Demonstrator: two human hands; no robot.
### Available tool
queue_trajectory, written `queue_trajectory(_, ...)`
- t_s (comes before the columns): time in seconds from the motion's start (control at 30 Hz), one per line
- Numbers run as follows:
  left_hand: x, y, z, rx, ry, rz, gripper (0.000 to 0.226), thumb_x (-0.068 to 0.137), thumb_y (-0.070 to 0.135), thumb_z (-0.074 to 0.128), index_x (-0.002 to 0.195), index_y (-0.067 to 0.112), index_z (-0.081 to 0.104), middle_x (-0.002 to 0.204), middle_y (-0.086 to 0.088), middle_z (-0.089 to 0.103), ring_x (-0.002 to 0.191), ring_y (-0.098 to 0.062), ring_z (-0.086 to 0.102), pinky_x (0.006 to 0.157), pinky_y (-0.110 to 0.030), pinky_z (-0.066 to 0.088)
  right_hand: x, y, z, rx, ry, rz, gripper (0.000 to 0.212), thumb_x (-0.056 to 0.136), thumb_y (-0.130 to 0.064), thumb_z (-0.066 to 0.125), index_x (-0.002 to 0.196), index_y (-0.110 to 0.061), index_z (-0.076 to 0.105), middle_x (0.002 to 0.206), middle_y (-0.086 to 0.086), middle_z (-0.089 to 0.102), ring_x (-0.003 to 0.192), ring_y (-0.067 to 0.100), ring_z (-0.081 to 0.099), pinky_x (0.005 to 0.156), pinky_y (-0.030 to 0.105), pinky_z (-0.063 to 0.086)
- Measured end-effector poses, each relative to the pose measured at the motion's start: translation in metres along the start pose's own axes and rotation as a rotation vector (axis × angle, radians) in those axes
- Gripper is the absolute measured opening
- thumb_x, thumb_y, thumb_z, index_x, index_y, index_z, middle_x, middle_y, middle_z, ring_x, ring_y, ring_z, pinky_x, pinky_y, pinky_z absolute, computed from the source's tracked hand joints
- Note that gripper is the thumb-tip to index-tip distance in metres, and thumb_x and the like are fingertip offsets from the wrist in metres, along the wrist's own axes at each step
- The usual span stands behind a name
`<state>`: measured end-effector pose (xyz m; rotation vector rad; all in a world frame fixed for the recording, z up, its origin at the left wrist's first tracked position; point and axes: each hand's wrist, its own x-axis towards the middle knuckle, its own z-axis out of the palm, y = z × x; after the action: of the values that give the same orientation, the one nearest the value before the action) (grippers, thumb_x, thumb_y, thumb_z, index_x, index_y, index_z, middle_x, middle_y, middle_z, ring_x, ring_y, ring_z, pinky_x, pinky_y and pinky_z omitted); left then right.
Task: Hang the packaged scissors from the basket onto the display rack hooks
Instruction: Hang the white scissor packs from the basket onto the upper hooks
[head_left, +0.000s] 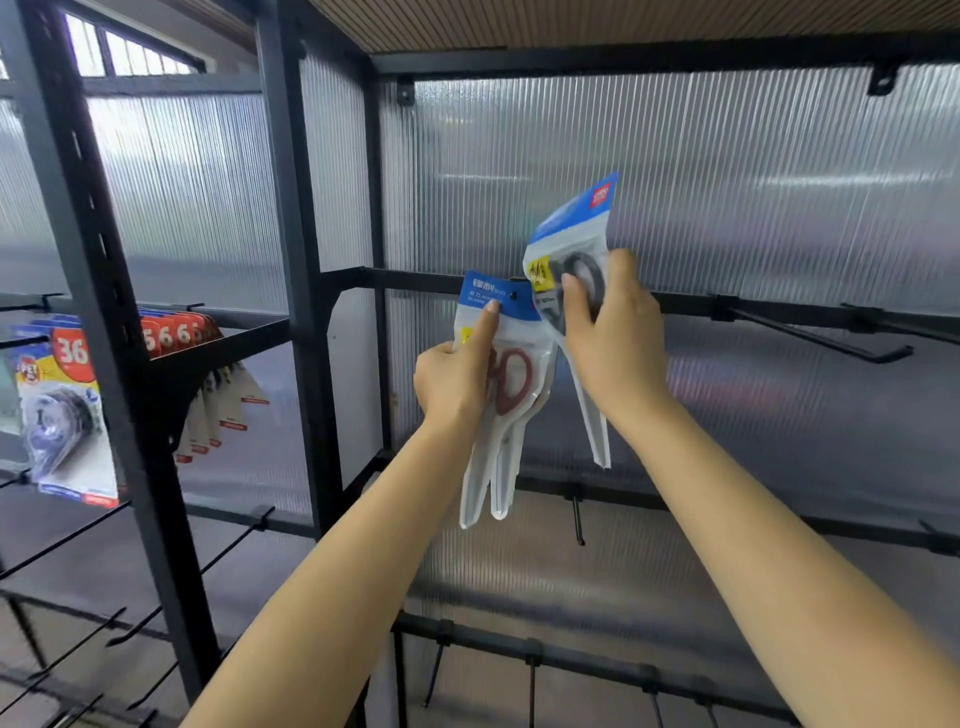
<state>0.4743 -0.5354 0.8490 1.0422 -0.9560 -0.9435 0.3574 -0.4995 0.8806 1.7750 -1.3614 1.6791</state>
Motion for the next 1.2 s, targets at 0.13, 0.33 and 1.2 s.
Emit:
queue_trajectory(0.13, 0.002, 0.002, -0.003, 0.014, -0.056, 0.029, 0.05, 0.075, 0.053, 0.07, 0.053, 0.014, 0.047, 0.059, -0.004, 0.053, 0.055, -0.015, 0.05, 0.057, -0.026, 0.041, 0.012, 0.003, -0.001, 0.022, -0.054, 0.041, 0.025, 0.095, -0.022, 0.052, 0.104, 0.001, 0.047, 0.075, 0.007, 0.049, 0.066, 0.024, 0.046, 0.056, 0.029, 0.023)
queue_trajectory(0.33, 0.006, 0.001, -0.002, 0.032, -0.114, 0.105, 0.055, 0.082, 0.044, 0.068, 0.048, 0.018, 0.033, 0.038, 0.009, 0.038, 0.032, -0.003, 0.036, 0.038, -0.014, 0.031, 0.017, 0.009, -0.007, 0.083, -0.124, 0.1, 0.025, 0.096, -0.024, 0.051, 0.104, 0.0, 0.046, 0.075, 0.003, 0.047, 0.069, 0.021, 0.047, 0.053, 0.031, 0.027)
queue_trajectory(1.2, 0.026, -0.026, -0.011, 0.551, -0.022, 0.433, 0.048, 0.083, 0.059, 0.057, 0.065, 0.018, 0.037, 0.063, 0.005, 0.05, 0.057, -0.011, 0.048, 0.051, -0.027, 0.034, 0.004, 0.047, 0.009, 0.327, -0.152, 0.372, 0.019, 0.094, -0.022, 0.056, 0.105, -0.008, 0.051, 0.094, -0.003, 0.057, 0.087, 0.01, 0.055, 0.069, 0.016, 0.042)
